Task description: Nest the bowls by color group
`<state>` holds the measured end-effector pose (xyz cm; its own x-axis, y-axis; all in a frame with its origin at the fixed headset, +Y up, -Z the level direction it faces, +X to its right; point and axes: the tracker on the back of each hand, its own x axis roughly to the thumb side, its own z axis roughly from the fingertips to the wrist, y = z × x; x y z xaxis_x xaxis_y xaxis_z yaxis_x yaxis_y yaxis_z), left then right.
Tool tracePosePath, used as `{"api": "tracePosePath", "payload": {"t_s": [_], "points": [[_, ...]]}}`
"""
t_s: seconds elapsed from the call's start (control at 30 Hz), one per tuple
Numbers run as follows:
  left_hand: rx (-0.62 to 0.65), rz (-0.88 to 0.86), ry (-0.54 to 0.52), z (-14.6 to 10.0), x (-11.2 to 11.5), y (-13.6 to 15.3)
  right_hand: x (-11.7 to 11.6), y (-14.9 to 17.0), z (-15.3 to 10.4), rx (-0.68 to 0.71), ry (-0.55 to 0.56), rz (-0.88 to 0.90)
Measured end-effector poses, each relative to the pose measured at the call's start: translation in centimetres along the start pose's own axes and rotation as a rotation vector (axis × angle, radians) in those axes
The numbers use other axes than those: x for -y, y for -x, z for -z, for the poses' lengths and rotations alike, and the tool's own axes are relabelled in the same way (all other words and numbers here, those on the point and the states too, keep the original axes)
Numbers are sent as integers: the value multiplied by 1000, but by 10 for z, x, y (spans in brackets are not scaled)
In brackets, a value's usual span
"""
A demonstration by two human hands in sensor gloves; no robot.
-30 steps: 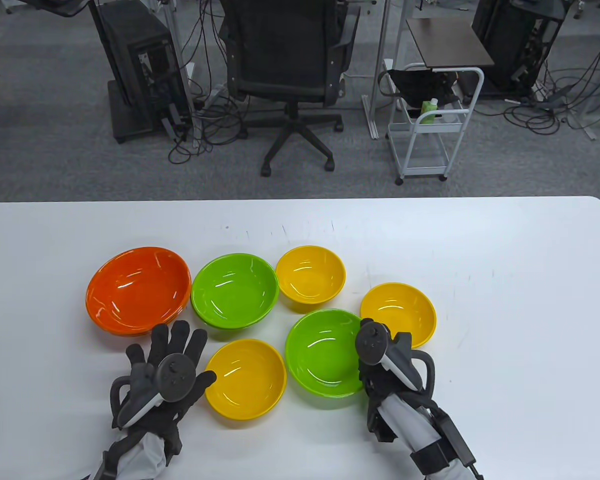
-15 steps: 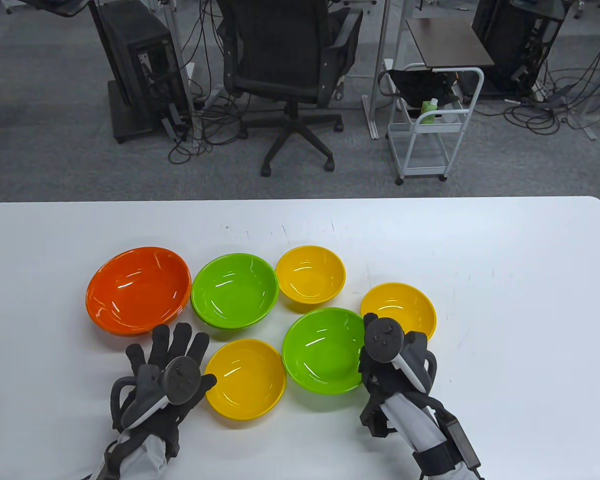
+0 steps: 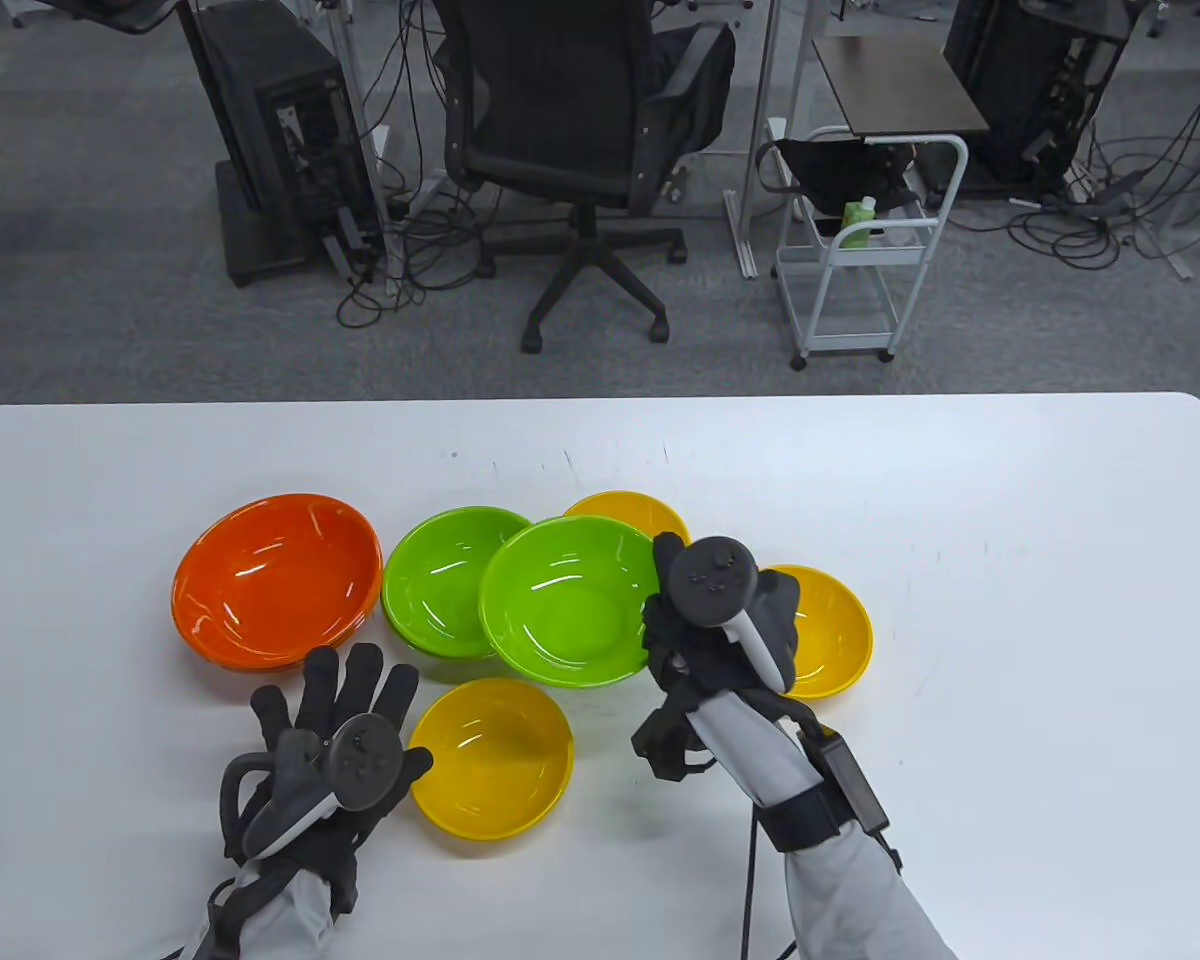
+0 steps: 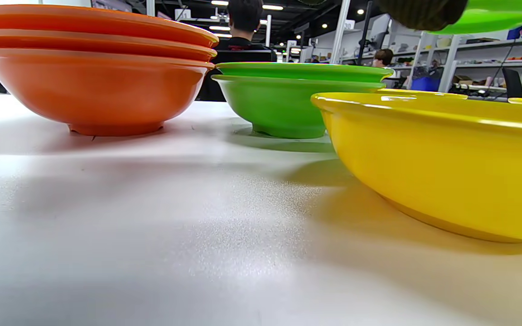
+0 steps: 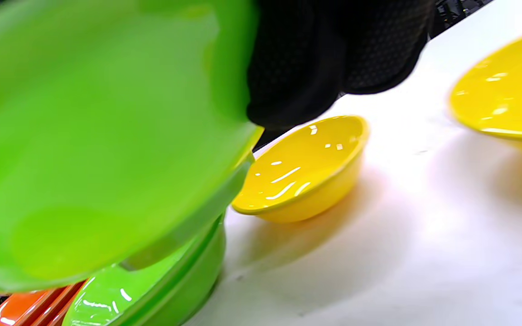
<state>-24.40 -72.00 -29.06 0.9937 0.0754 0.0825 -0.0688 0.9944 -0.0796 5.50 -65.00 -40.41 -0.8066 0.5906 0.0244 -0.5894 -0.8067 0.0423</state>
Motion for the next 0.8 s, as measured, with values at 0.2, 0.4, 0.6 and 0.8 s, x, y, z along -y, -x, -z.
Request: {"api": "tracePosePath", "payload": {"t_s": [0.2,0.4,0.6,0.8], "points": [[3,1,-6,-1,-1,-1,-37,-37,35,-30,-56,-35],[6,2,-10,-1,-1,0,-65,-52,52,-71,-98,-98],[10,6,-1,-1,-2,-1,-78,-48,56,-100,-123,-100],[5,-1,-3,-1,-2,0,-80,-49,59,-122,-144,-89]]}}
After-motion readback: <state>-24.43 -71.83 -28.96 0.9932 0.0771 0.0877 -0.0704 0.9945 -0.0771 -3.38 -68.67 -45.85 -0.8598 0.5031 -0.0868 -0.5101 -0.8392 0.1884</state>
